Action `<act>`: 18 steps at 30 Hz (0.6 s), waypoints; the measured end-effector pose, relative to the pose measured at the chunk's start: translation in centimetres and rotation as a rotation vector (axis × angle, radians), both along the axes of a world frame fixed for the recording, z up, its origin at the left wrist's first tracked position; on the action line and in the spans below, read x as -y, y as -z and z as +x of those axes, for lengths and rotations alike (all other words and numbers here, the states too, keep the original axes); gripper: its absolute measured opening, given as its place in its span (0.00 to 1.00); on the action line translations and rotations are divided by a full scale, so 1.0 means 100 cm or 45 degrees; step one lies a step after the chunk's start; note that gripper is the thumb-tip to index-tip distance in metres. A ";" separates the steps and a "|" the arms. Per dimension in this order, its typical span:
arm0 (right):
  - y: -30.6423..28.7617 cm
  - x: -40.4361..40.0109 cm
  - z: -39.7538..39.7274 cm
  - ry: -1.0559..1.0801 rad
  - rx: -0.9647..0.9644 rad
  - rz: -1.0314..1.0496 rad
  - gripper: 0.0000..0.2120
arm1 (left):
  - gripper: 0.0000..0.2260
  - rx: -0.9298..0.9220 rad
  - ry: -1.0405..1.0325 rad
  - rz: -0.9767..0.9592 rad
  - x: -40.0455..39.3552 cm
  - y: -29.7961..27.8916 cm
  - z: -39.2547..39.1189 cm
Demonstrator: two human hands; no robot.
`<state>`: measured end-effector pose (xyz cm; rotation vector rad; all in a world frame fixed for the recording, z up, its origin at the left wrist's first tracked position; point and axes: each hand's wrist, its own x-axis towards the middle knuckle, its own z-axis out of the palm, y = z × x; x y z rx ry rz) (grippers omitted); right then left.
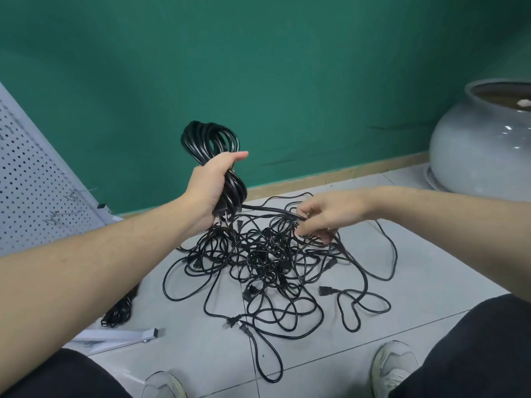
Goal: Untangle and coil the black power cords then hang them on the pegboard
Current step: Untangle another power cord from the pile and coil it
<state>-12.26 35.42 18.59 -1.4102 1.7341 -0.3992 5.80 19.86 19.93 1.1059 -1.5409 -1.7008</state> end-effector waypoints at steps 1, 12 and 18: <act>-0.002 0.000 -0.003 -0.015 -0.060 -0.088 0.09 | 0.20 0.072 -0.006 -0.017 0.003 0.001 0.001; -0.018 0.010 0.013 0.333 -0.514 -0.854 0.18 | 0.32 0.447 0.510 0.064 -0.015 0.000 0.009; -0.025 0.017 0.018 0.588 -0.517 -0.761 0.31 | 0.27 0.536 0.830 -0.025 -0.018 0.002 0.008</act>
